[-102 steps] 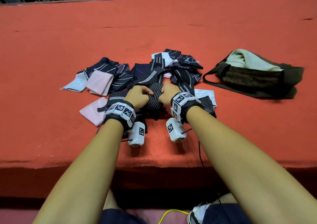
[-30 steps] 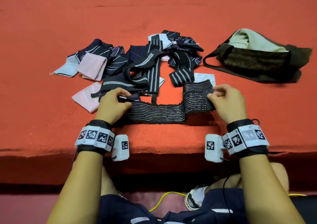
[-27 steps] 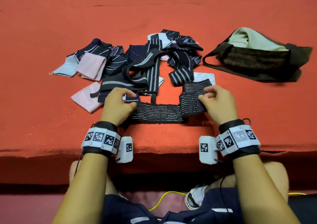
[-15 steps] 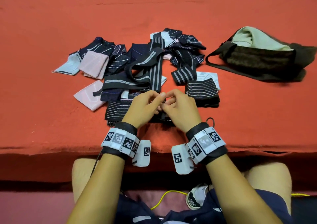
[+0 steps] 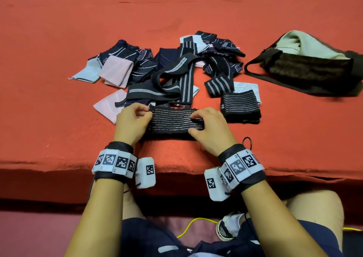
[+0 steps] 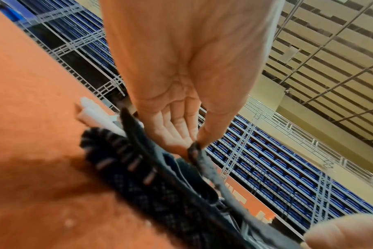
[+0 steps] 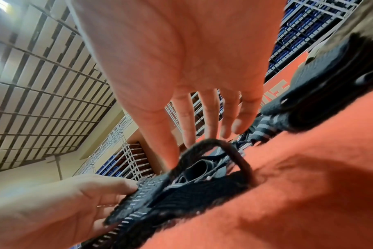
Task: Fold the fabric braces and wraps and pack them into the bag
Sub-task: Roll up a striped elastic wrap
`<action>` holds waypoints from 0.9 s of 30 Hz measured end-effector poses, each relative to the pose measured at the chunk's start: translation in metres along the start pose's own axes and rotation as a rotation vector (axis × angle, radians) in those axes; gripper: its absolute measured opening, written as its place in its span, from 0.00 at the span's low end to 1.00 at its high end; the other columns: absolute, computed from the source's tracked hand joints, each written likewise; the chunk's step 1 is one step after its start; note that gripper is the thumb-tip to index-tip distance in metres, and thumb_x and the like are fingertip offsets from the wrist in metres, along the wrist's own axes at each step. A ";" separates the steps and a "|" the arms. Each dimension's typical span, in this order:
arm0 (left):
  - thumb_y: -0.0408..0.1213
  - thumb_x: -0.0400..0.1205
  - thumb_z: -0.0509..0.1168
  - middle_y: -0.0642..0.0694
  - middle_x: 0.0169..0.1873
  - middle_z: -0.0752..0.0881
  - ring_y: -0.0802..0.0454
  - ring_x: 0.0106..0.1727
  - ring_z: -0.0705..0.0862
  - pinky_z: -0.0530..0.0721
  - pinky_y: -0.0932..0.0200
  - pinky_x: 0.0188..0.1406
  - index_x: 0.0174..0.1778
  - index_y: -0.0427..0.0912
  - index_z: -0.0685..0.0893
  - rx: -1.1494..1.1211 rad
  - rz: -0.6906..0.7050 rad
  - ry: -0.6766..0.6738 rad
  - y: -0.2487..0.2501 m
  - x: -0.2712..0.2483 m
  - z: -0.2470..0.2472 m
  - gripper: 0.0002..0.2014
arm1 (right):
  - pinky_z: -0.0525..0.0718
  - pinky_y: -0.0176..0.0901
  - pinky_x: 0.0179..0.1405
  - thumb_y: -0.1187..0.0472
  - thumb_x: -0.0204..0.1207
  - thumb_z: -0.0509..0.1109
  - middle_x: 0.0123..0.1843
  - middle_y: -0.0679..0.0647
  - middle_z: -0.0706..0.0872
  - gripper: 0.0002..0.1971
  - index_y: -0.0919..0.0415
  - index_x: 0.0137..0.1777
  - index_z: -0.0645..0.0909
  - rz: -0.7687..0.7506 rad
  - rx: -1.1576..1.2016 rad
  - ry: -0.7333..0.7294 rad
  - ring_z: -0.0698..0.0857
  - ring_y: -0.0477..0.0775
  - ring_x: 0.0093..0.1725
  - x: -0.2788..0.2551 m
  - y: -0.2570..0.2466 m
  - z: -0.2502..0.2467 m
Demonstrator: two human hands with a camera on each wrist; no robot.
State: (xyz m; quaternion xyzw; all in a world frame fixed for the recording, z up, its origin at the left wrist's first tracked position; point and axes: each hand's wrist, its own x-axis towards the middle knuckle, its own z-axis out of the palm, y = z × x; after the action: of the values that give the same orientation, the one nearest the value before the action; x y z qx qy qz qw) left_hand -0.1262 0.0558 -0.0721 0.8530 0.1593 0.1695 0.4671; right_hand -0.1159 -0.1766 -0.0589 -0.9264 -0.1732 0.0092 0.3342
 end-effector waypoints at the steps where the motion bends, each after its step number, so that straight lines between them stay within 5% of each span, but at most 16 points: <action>1: 0.32 0.79 0.70 0.50 0.35 0.86 0.56 0.34 0.83 0.81 0.60 0.44 0.46 0.45 0.86 0.015 -0.002 0.019 -0.003 0.001 -0.004 0.03 | 0.71 0.43 0.70 0.56 0.75 0.75 0.66 0.49 0.77 0.20 0.53 0.67 0.81 -0.001 -0.003 -0.014 0.71 0.54 0.67 0.000 -0.002 0.002; 6: 0.32 0.80 0.68 0.55 0.35 0.85 0.63 0.36 0.82 0.78 0.62 0.45 0.49 0.45 0.86 0.070 0.010 0.071 -0.011 0.006 -0.012 0.05 | 0.74 0.52 0.74 0.60 0.75 0.74 0.69 0.51 0.74 0.26 0.51 0.73 0.75 0.005 0.019 -0.023 0.74 0.57 0.70 0.005 -0.011 0.016; 10: 0.31 0.81 0.67 0.51 0.37 0.86 0.57 0.38 0.83 0.80 0.60 0.48 0.49 0.43 0.86 0.080 -0.006 0.082 -0.016 0.007 -0.018 0.05 | 0.76 0.55 0.72 0.63 0.76 0.71 0.66 0.52 0.77 0.20 0.52 0.68 0.78 0.048 -0.012 -0.035 0.78 0.58 0.67 0.009 -0.010 0.018; 18: 0.33 0.79 0.65 0.49 0.39 0.88 0.48 0.44 0.85 0.83 0.54 0.51 0.49 0.44 0.87 0.138 -0.080 0.093 -0.028 0.007 -0.024 0.07 | 0.76 0.46 0.69 0.63 0.74 0.73 0.64 0.52 0.77 0.18 0.50 0.63 0.83 0.063 -0.060 -0.103 0.80 0.56 0.65 0.006 -0.009 0.016; 23: 0.34 0.79 0.63 0.45 0.45 0.92 0.45 0.52 0.89 0.85 0.48 0.59 0.57 0.42 0.90 0.156 -0.111 0.035 -0.030 0.006 -0.028 0.14 | 0.71 0.45 0.70 0.44 0.75 0.75 0.71 0.54 0.75 0.20 0.54 0.62 0.85 0.095 -0.028 -0.122 0.76 0.55 0.70 0.004 -0.016 0.017; 27: 0.33 0.82 0.64 0.43 0.52 0.91 0.45 0.57 0.87 0.81 0.57 0.60 0.60 0.40 0.90 0.165 -0.093 0.019 -0.028 0.006 -0.030 0.14 | 0.71 0.43 0.68 0.56 0.81 0.70 0.70 0.57 0.76 0.11 0.51 0.62 0.86 0.114 -0.060 -0.105 0.76 0.59 0.71 0.005 -0.014 0.018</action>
State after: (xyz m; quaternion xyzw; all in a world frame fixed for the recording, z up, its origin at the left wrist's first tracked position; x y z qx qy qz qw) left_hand -0.1375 0.0955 -0.0799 0.8787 0.2165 0.1420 0.4011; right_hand -0.1177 -0.1533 -0.0635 -0.9426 -0.1375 0.0716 0.2958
